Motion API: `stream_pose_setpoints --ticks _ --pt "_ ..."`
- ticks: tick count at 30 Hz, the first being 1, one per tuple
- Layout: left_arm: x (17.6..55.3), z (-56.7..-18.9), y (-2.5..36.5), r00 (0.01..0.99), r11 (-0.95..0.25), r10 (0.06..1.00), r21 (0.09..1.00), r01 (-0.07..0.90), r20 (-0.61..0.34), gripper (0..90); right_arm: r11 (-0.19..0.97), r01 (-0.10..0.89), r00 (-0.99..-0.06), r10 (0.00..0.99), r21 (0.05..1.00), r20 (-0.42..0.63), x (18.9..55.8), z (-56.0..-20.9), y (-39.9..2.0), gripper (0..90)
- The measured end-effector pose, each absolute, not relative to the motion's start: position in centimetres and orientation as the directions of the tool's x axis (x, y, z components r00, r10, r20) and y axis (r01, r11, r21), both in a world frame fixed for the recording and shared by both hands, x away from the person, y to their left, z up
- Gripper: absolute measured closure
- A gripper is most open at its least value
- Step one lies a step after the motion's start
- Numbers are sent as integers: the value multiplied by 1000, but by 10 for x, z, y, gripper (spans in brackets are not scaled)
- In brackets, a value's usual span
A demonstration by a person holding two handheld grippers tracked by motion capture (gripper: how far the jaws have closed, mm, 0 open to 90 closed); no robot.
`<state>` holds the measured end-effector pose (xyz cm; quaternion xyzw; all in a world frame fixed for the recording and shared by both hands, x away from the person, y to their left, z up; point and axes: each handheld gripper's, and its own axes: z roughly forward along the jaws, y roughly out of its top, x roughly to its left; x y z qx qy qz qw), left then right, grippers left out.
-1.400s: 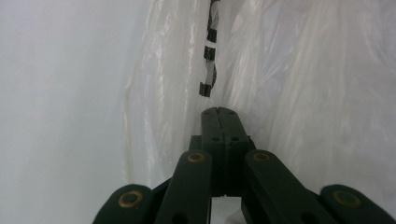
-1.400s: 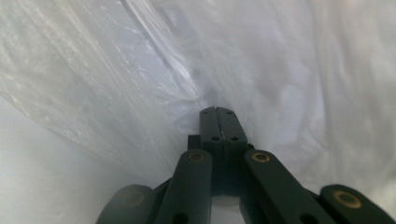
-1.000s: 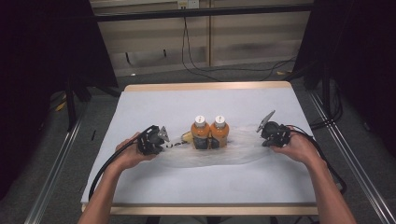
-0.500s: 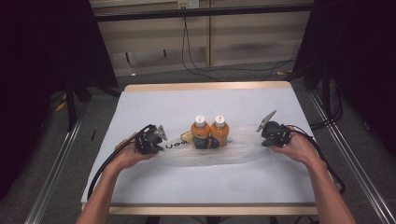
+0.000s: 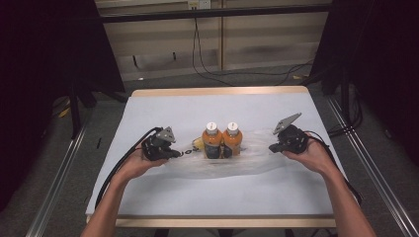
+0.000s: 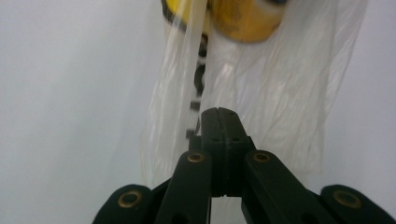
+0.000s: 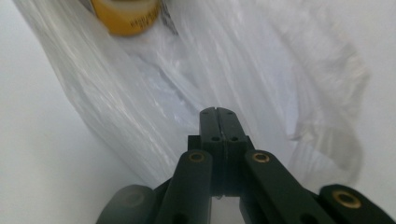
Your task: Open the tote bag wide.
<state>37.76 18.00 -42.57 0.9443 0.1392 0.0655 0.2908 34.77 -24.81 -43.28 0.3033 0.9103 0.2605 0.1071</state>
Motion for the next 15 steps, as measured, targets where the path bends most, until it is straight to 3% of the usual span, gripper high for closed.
stream_pose_setpoints --ticks 8,12,15 --pt "376 -418 177 942 -623 332 737 262 -55 900 564 450 -804 593 692 40 344 -413 -251 900" --pt "375 -420 172 934 -558 339 776 294 -111 900 538 435 -816 575 722 62 343 -408 -242 900" --pt "370 -421 162 943 -556 318 787 269 -97 900 523 428 -822 564 737 77 343 -406 -235 900"
